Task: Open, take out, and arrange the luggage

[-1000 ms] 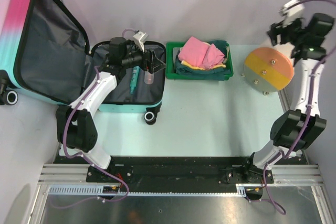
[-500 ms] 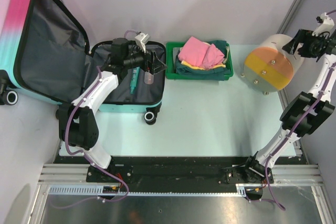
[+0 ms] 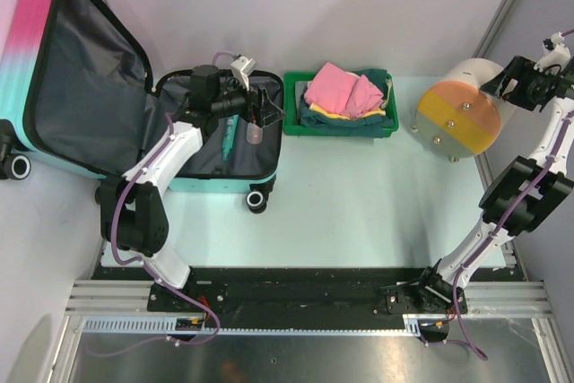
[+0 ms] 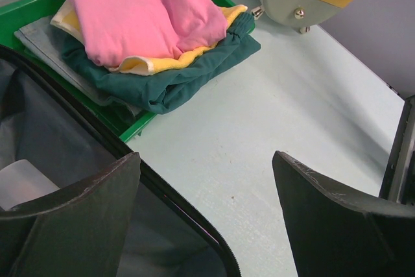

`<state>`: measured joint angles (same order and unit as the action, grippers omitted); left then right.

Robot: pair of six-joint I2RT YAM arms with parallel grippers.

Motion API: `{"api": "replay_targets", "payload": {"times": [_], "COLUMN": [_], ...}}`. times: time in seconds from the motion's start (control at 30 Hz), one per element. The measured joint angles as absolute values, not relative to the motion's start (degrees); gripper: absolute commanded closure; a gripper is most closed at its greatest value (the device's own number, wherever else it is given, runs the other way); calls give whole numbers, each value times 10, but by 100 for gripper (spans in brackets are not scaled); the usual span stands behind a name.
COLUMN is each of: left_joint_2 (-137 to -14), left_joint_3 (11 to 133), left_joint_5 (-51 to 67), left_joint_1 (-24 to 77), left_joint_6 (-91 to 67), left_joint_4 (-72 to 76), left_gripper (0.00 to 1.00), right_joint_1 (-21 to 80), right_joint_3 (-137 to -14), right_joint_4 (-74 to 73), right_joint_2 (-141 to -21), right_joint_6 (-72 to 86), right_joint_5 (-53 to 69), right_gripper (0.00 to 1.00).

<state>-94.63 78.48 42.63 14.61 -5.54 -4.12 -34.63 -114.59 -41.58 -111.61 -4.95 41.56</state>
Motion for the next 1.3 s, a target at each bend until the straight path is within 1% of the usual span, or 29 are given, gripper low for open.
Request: {"api": "replay_targets", "payload": {"times": [0.3,0.5,0.73,0.8,0.97,1.1,1.23,1.3], "left_joint_2": [-946,-948,-948,-948,-949,-949,-950,-952], "left_joint_3": [785,785,785,785,785,785,785,785], "left_joint_5": [426,426,426,426,427,427,427,427], "left_joint_1": [146,146,146,146,146,145,145,144], "left_joint_6": [-55,-55,-55,-55,-55,-55,-55,-54], "left_joint_4": [-41,-41,-41,-41,-41,-41,-42,-42], "left_gripper": [13,13,12,12,12,12,13,13], "right_joint_1": [-330,-280,-258,-257,-253,-229,-166,-116], "right_joint_3": [-1102,-1048,-1024,-1025,-1044,-1093,-1131,-1134], "right_joint_4": [-391,-382,-378,-379,-413,-458,-471,-480], "right_joint_2": [-1084,-1040,-1020,-1020,-1020,-1019,-1005,-991], "right_joint_6": [-1,50,86,85,34,-45,-141,-201], "right_joint_5": [434,453,458,458,448,445,428,397], "right_gripper": [17,18,17,19,19,17,17,15]}}
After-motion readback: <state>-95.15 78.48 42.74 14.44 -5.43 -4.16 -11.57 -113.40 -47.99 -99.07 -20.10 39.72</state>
